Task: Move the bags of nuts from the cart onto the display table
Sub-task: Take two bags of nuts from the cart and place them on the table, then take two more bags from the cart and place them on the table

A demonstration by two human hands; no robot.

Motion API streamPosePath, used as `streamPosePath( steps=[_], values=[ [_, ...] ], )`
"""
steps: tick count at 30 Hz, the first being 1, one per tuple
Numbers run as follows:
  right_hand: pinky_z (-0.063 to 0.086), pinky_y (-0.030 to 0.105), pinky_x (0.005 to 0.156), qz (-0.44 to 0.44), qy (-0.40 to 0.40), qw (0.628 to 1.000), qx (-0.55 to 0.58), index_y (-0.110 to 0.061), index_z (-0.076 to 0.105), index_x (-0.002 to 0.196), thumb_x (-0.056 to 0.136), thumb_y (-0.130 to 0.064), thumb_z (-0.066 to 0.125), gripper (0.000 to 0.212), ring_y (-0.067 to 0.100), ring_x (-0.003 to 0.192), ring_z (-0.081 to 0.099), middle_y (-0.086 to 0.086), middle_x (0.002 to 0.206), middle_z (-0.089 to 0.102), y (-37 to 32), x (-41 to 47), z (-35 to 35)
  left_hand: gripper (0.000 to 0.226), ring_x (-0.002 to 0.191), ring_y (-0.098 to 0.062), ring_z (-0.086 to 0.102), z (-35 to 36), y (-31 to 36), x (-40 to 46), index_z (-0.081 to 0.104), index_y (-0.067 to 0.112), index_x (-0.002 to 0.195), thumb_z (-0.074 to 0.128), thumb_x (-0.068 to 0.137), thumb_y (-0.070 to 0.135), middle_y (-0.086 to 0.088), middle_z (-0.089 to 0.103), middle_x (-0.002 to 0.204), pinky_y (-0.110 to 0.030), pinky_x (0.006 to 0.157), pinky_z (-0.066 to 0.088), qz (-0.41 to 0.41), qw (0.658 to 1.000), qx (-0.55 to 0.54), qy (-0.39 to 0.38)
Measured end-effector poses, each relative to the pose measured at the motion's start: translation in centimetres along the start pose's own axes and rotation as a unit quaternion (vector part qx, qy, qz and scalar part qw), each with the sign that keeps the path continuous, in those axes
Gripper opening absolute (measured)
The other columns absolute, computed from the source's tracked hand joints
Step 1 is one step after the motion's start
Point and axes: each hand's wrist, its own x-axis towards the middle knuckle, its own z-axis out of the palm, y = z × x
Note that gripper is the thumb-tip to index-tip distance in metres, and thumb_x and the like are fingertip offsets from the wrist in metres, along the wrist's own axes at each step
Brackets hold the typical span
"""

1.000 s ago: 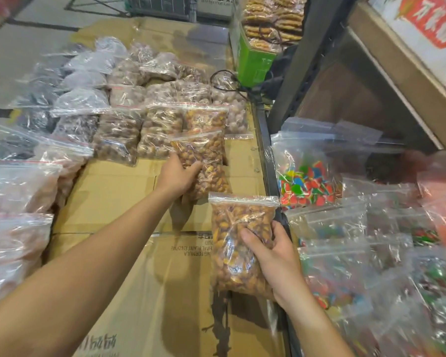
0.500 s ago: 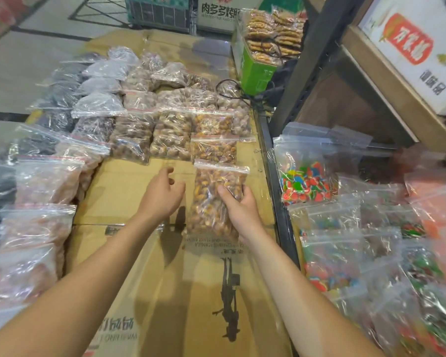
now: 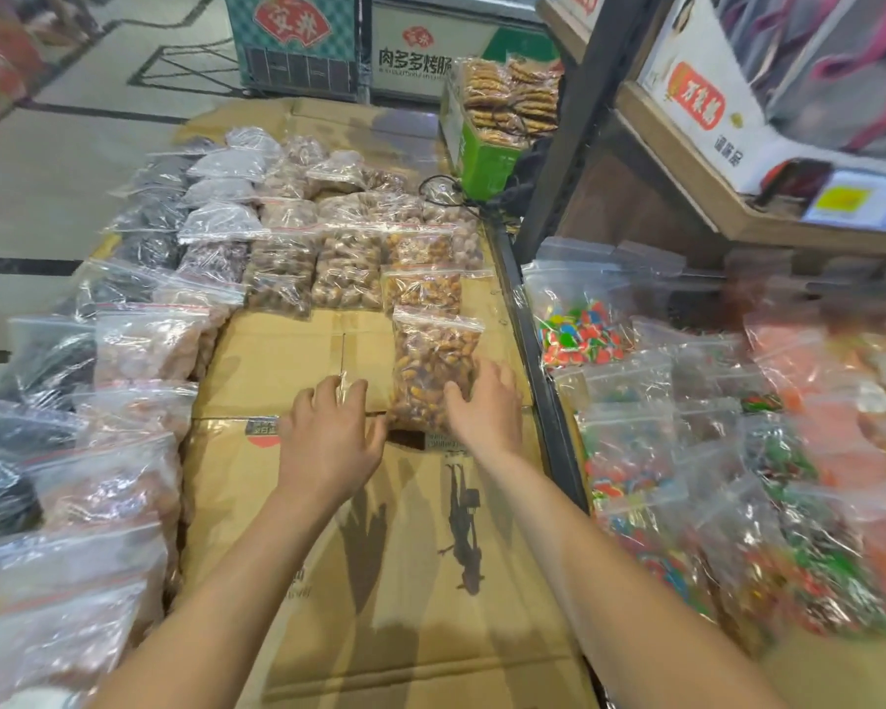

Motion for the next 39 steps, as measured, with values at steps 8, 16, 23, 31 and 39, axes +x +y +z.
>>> streamPosePath(
  steps=[8, 16, 23, 31, 39],
  values=[
    [0.011, 0.052, 0.129, -0.095, 0.012, 0.981, -0.170, -0.027, 0.034, 0.158, 0.108, -0.047, 0.036, 0.055, 0.033, 0.159, 0.008, 0.005, 0.172, 0.019, 5.3, -11.9, -6.6, 0.060, 0.135, -0.049, 0.040, -2.8, 5.9, -6.7, 0.055, 0.022, 0.138, 0.038, 0.093, 0.057, -0.021, 0.045, 0.151, -0.064, 0.104, 0.037, 0.085, 0.996, 0.017, 0.034],
    [0.019, 0.060, 0.123, -0.024, 0.089, 0.975, -0.202, -0.028, 0.038, 0.156, 0.103, -0.057, 0.038, 0.060, 0.039, 0.156, 0.019, 0.006, 0.169, 0.027, 12.6, -21.2, -14.0, 0.061, 0.140, -0.050, 0.038, -2.1, 16.0, -14.6, 0.059, 0.020, 0.139, 0.039, 0.093, 0.056, -0.025, 0.044, 0.152, -0.064, 0.107, 0.034, 0.225, 0.973, 0.007, 0.048],
    [0.004, 0.055, 0.127, 0.092, 0.120, 0.969, -0.197, -0.030, 0.026, 0.162, 0.102, -0.063, 0.021, 0.069, 0.033, 0.160, 0.001, 0.001, 0.174, 0.011, 22.8, -30.3, -22.0, 0.064, 0.144, -0.049, 0.032, 1.3, 27.7, -22.8, 0.050, 0.027, 0.147, 0.031, 0.096, 0.061, -0.021, 0.036, 0.159, -0.066, 0.109, 0.031, 0.335, 0.942, -0.006, -0.017],
    [0.010, 0.059, 0.127, 0.233, 0.162, 0.945, -0.161, -0.026, 0.032, 0.161, 0.105, -0.062, 0.025, 0.067, 0.035, 0.160, 0.005, 0.002, 0.173, 0.014, 36.9, -40.9, -28.6, 0.059, 0.143, -0.049, 0.033, 8.0, 42.2, -32.3, 0.057, 0.030, 0.141, 0.035, 0.095, 0.060, -0.021, 0.037, 0.158, -0.067, 0.109, 0.033, 0.475, 0.876, 0.025, -0.078],
    [0.017, 0.058, 0.126, 0.351, 0.184, 0.908, -0.139, -0.027, 0.029, 0.162, 0.102, -0.063, 0.020, 0.070, 0.038, 0.157, 0.017, 0.004, 0.171, 0.025, 47.0, -46.5, -33.0, 0.059, 0.129, -0.049, 0.049, 14.9, 53.6, -38.9, 0.065, 0.022, 0.134, 0.040, 0.093, 0.056, -0.023, 0.051, 0.147, -0.063, 0.099, 0.040, 0.561, 0.813, 0.058, -0.142]
  ],
)
